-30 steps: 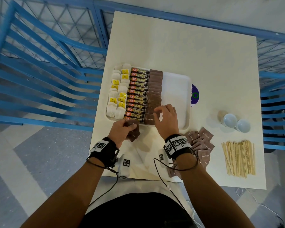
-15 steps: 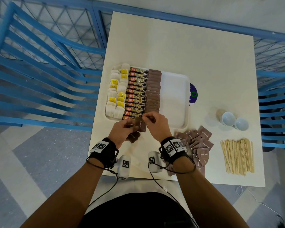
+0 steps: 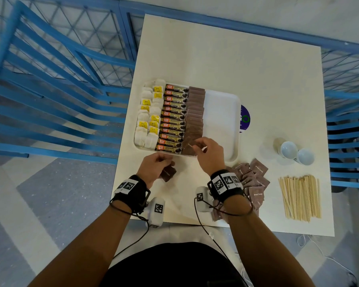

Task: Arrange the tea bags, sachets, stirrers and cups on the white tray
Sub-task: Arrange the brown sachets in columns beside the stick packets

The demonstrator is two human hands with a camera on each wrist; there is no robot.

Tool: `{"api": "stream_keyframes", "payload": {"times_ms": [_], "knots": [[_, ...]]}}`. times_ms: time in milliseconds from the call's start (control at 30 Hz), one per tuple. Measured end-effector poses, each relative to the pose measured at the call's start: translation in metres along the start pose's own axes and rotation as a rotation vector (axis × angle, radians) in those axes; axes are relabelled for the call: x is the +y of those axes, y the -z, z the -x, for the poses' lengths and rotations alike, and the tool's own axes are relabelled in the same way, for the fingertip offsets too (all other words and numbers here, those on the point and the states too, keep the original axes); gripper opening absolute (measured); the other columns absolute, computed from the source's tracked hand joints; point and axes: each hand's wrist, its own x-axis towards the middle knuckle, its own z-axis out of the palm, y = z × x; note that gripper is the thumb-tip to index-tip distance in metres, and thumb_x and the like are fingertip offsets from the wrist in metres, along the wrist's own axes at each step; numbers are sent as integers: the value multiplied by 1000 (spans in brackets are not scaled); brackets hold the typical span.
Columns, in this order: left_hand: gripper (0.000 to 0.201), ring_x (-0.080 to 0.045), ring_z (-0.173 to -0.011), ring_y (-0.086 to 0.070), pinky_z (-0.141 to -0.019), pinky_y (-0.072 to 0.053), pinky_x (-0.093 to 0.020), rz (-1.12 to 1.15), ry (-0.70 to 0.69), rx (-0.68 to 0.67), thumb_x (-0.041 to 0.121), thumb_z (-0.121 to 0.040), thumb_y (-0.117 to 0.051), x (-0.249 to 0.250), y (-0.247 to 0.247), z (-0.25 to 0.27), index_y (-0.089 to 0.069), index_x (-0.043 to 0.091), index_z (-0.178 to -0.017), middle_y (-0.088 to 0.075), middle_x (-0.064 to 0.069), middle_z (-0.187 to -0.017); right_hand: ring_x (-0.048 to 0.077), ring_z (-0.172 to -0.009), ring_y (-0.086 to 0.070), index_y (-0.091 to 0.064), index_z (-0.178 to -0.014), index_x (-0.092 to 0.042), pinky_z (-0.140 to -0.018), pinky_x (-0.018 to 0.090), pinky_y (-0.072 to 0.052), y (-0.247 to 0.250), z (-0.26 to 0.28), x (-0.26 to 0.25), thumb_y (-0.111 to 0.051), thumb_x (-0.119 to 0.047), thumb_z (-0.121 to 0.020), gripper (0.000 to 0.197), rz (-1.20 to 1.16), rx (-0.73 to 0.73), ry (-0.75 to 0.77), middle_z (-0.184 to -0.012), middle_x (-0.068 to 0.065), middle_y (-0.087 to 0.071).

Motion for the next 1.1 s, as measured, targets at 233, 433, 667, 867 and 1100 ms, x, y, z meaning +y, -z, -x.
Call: {"api": "stream_keyframes", "payload": {"times_ms": [233,433,667,867,1100], "knots": [[22,-31,-88,-72,-87,-57,-54,-50,7,28,-6,-99,-52,-1,3,-2,-68,8,-102,-75,-16,-99,15,-91,-55,-73,-107,-20,-81,25,-43,-7,-8,9,-67,-18,-94,16,180,-97,119,-98,-3,-62],[22,-30,-87,-71,-87,-56,-56,-55,2,38,-7,-99,-51,2,3,-2,-67,3,-109,-75,-18,-101,20,-95,-55,-73,-109,-22,-84,37,-51,-13,-9,7,-70,-22,-91,18,299,-54,153,-103,1,-62],[22,-33,-92,-70,-91,-54,-65,-37,14,41,-7,-98,-52,5,3,-3,-67,9,-101,-74,-16,-95,22,-95,-56,-70,-109,-16,-83,40,-54,-16,-2,9,-72,-16,-89,20,242,26,153,-104,3,-61],[23,-40,-102,-70,-94,-54,-64,-41,15,39,-6,-99,-52,5,2,-4,-68,11,-98,-75,-15,-96,23,-101,-58,-65,-114,-18,-87,41,-56,-18,2,13,-73,-13,-86,30,219,-2,142,-114,3,-56],[33,-32,-102,-64,-92,-55,-54,-20,-22,32,-16,-92,-53,6,-3,-6,-69,12,-96,-70,-15,-101,22,-99,-58,-59,-121,-22,-86,37,-56,-14,3,12,-74,-20,-85,40,243,78,138,-118,4,-51]]}}
